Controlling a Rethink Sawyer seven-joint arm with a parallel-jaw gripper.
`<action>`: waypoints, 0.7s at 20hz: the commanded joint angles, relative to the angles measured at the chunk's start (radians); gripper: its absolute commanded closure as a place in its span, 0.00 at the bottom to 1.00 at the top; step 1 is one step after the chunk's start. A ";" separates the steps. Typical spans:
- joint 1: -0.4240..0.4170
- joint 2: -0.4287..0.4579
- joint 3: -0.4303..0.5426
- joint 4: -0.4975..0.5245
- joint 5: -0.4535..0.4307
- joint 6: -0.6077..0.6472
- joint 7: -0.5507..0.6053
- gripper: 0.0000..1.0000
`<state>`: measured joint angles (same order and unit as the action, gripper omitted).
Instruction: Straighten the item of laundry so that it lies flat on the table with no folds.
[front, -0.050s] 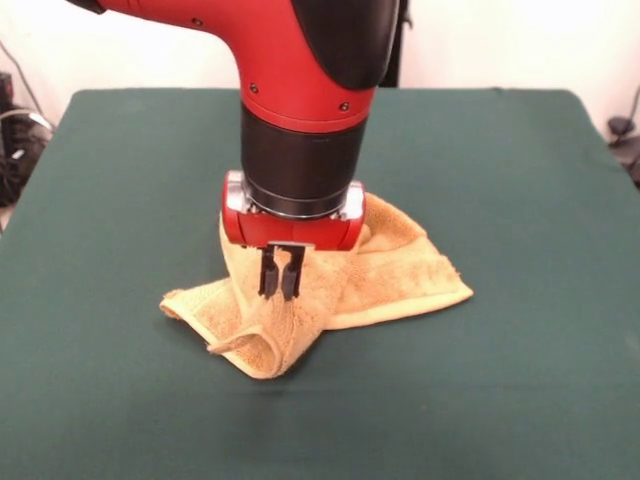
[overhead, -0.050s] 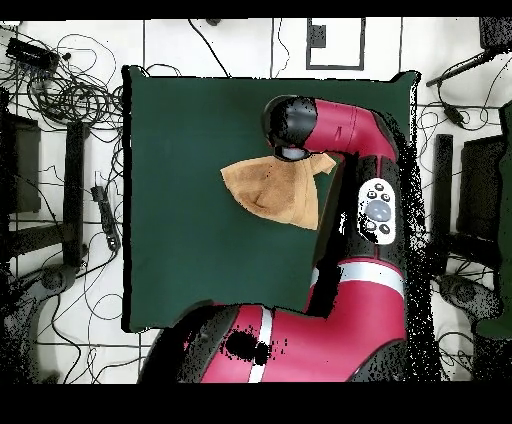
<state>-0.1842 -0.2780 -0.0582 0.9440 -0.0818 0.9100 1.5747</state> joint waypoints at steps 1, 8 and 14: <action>-0.016 0.022 0.097 0.012 0.005 0.136 -0.028 1.00; -0.029 0.011 0.110 0.012 0.004 0.149 -0.048 1.00; -0.041 0.001 0.116 0.007 0.005 0.181 -0.059 1.00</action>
<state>-0.2347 -0.2801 -0.0558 0.9261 -0.0820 0.9750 1.5747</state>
